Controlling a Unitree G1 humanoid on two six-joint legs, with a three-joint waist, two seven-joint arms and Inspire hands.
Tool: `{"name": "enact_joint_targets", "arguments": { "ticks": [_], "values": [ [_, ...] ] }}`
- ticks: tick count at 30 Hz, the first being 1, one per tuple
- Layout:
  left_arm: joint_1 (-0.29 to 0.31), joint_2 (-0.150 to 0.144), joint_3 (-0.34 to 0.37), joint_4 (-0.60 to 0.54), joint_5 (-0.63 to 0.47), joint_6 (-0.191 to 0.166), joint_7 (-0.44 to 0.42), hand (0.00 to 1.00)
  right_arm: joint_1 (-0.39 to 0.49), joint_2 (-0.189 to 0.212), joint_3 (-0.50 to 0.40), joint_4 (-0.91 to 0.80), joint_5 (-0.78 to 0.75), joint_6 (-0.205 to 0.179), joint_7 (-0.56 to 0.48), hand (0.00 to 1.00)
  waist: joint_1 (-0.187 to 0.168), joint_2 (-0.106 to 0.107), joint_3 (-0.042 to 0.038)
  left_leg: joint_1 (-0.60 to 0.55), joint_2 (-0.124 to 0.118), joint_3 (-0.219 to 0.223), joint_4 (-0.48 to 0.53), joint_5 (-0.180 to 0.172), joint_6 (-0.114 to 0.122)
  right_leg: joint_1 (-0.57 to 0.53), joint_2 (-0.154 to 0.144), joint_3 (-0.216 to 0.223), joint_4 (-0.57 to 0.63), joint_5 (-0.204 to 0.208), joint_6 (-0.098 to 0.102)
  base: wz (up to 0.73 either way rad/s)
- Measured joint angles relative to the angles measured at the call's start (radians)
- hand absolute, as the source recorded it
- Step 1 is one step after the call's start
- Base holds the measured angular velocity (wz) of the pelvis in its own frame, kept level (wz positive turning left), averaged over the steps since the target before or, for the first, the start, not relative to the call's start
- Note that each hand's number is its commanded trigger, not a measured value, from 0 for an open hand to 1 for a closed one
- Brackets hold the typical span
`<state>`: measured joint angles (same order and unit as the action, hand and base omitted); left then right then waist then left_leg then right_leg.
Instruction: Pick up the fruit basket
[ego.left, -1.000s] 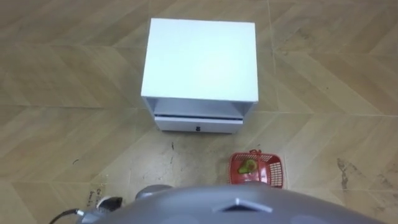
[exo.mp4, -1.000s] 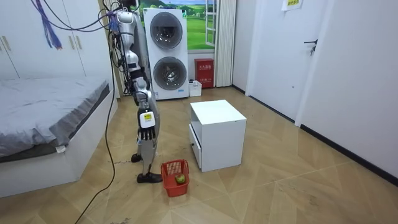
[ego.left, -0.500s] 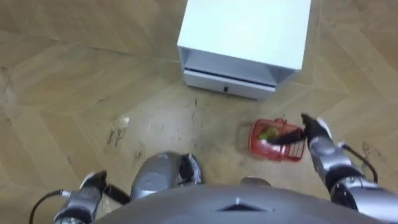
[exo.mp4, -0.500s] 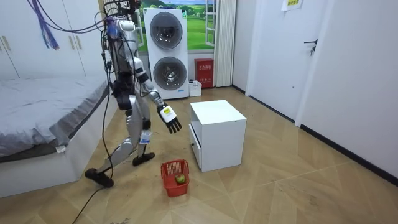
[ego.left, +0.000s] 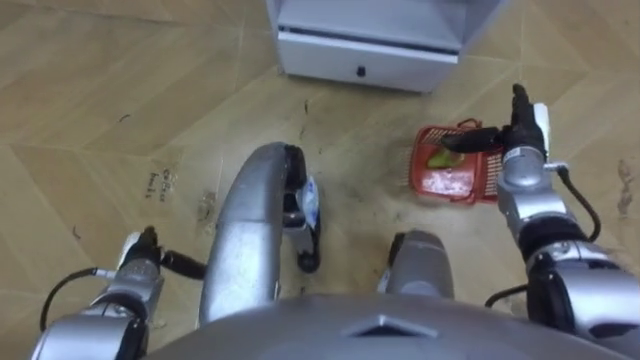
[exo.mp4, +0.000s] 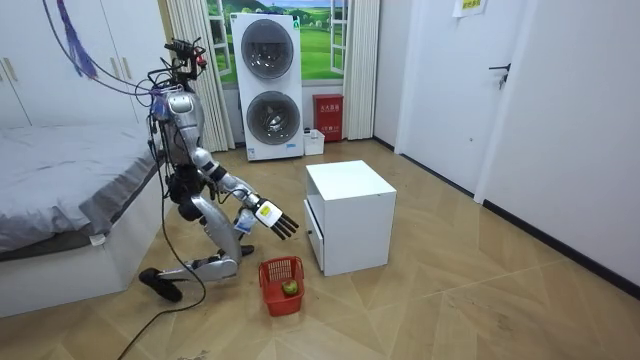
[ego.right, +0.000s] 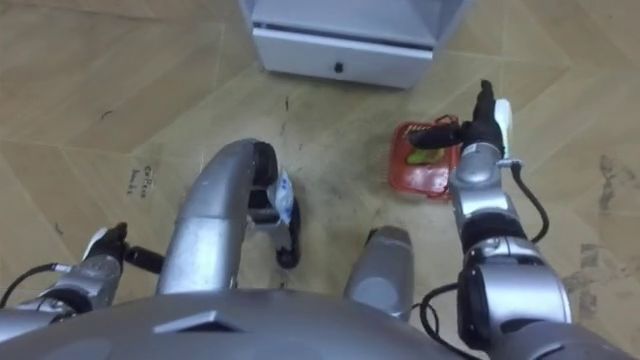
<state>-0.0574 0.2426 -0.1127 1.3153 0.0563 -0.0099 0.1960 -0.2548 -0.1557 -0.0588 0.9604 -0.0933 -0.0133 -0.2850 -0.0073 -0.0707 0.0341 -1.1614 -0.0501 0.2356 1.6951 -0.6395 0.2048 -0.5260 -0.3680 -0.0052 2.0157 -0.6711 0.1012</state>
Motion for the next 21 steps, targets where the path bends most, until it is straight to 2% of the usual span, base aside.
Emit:
{"name": "enact_joint_targets", "arguments": {
  "ticks": [3, 4, 5, 8, 9, 12, 14, 18, 20, 21],
  "values": [
    [0.021, 0.001, -0.029, 0.005, -0.022, -0.008, 0.010, 0.00, 0.000, 0.000, 0.000, 0.001, 0.016, -0.002, -0.018, 0.00, -0.016, -0.004, 0.0015, -0.014, -0.009, 0.007, 0.051, -0.012, 0.000, 0.002, -0.011, 0.011, 0.073, 0.000, 0.000, 0.17],
    [0.020, 0.002, -0.038, 0.016, -0.027, -0.014, 0.011, 0.00, 0.000, 0.000, -0.001, 0.001, 0.019, -0.006, -0.029, 0.00, -0.021, -0.013, 0.0062, -0.019, -0.013, 0.011, 0.071, -0.015, -0.006, 0.002, -0.018, 0.016, 0.104, 0.000, 0.000, 0.14],
    [0.019, 0.006, -0.050, 0.026, -0.028, -0.023, 0.011, 0.00, 0.001, 0.001, -0.001, 0.001, 0.020, -0.010, -0.033, 0.00, -0.027, -0.022, 0.0076, -0.025, -0.013, 0.013, 0.087, -0.017, -0.009, 0.002, -0.019, 0.020, 0.131, 0.000, 0.000, 0.15],
    [0.035, 0.006, -0.076, 0.044, -0.025, -0.040, 0.012, 0.00, 0.005, 0.001, -0.001, -0.006, 0.019, -0.017, -0.045, 0.00, -0.045, -0.037, 0.0050, -0.035, -0.012, 0.016, 0.118, -0.018, -0.016, 0.002, -0.038, 0.019, 0.184, -0.001, -0.003, 0.09],
    [0.052, 0.006, -0.086, 0.043, -0.025, -0.048, 0.015, 0.00, 0.019, 0.001, 0.000, -0.028, 0.020, -0.017, -0.049, 0.00, -0.050, -0.043, 0.0032, -0.036, -0.011, 0.017, 0.124, -0.019, -0.025, 0.002, -0.049, 0.016, 0.199, -0.002, -0.004, 0.00],
    [0.078, 0.004, -0.091, 0.040, -0.026, -0.062, 0.021, 0.00, 0.062, -0.001, 0.001, -0.094, 0.030, -0.017, -0.065, 0.00, -0.062, -0.050, -0.0018, -0.040, -0.009, 0.013, 0.135, -0.017, -0.048, 0.001, -0.050, 0.014, 0.221, -0.006, -0.012, 0.02],
    [0.097, 0.000, -0.099, 0.037, -0.025, -0.064, 0.030, 0.00, 0.085, -0.011, 0.009, -0.126, 0.034, -0.020, -0.066, 0.00, -0.077, -0.053, -0.0036, -0.048, -0.012, 0.012, 0.142, -0.013, -0.069, 0.000, -0.049, 0.014, 0.244, -0.017, -0.034, 0.10],
    [0.120, 0.002, -0.102, 0.024, -0.026, -0.067, 0.030, 0.00, 0.089, -0.019, 0.017, -0.126, 0.045, -0.020, -0.075, 0.00, -0.082, -0.056, -0.0060, -0.069, -0.015, 0.011, 0.167, -0.013, -0.108, -0.003, -0.048, 0.021, 0.302, -0.030, -0.051, 0.10],
    [0.135, 0.011, -0.126, 0.000, -0.027, -0.070, 0.029, 0.00, 0.089, -0.032, 0.053, -0.131, 0.051, -0.021, -0.079, 0.00, -0.084, -0.066, -0.0121, -0.107, -0.017, 0.010, 0.204, -0.010, -0.130, 0.002, -0.045, 0.023, 0.356, -0.057, -0.060, 0.08],
    [0.136, -0.009, -0.131, -0.004, -0.027, -0.068, 0.026, 0.00, 0.077, -0.056, 0.071, -0.132, 0.054, -0.021, -0.078, 0.00, -0.077, -0.054, 0.0015, -0.131, -0.012, -0.014, 0.218, -0.003, -0.145, -0.018, -0.016, 0.025, 0.368, -0.055, -0.060, -0.10]
  ]
}}
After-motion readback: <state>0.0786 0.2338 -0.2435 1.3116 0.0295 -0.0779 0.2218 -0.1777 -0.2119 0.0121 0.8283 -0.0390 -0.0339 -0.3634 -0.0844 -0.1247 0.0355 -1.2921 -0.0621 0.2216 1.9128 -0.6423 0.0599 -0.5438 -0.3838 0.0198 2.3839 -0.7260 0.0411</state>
